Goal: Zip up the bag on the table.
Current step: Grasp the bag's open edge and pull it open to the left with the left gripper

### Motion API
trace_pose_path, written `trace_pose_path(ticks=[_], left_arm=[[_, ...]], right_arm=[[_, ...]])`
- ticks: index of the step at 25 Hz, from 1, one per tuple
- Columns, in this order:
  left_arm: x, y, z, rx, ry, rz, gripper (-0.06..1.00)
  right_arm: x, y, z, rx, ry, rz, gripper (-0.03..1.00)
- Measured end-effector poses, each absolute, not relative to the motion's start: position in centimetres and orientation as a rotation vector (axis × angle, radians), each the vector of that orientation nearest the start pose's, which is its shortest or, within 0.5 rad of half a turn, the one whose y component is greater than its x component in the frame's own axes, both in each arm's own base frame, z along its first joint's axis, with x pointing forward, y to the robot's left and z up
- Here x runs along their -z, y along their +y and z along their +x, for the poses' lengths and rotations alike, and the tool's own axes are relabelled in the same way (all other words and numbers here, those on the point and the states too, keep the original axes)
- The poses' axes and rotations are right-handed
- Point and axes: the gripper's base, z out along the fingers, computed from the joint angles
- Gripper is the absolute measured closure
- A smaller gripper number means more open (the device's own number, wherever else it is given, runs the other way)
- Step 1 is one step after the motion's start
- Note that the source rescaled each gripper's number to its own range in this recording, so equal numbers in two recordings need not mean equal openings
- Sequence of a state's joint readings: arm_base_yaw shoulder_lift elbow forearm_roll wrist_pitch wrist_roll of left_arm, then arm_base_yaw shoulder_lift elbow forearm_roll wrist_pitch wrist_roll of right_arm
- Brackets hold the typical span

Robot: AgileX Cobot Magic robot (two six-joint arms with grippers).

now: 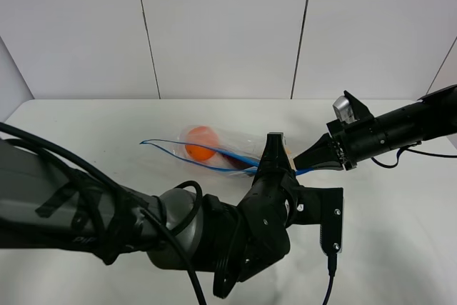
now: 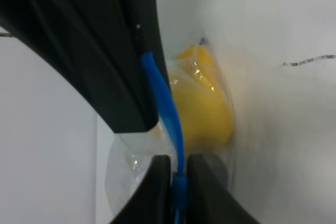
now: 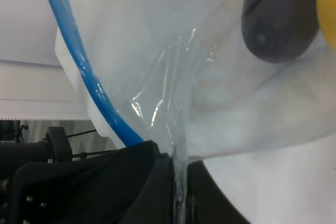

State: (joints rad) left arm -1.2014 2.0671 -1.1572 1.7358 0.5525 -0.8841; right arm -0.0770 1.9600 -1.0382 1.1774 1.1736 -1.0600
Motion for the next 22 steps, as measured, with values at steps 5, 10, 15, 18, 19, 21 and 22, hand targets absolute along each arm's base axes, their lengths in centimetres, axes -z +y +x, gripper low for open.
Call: trace_pose_path(ticks=[5,10,15,18,19,21,22], left_arm=[[-13.26,-36.87,19.32,-0.446,1.340,1.754,0.94],[-13.60,-36.86,19.30,-0.457,1.314,1.770,0.94],[-14.08,-36.69,19.30,-0.477,1.301,1.792,0.94],[-14.07,-36.59,19.34,-0.515,1.268,1.826,0.94],[-14.08,-36.56,19.37,-0.524,1.264,1.828,0.94],[-14.07,-36.52,19.38,-0.530,1.264,1.832,0.94],[-14.05,-36.50,19.38,-0.529,1.268,1.832,0.94]], right_arm=[[-15.08,5.21,33.21,-1.422,2.577,-0.300,0.97],[-15.09,5.21,33.20,-1.424,2.577,-0.302,0.97],[-15.12,5.30,33.14,-1.433,2.577,-0.308,0.97],[-15.12,5.32,33.15,-1.432,2.576,-0.308,0.97],[-15.12,5.32,33.15,-1.432,2.576,-0.308,0.97],[-15.12,5.32,33.15,-1.432,2.576,-0.308,0.97],[-15.12,5.32,33.15,-1.432,2.576,-0.308,0.97]])
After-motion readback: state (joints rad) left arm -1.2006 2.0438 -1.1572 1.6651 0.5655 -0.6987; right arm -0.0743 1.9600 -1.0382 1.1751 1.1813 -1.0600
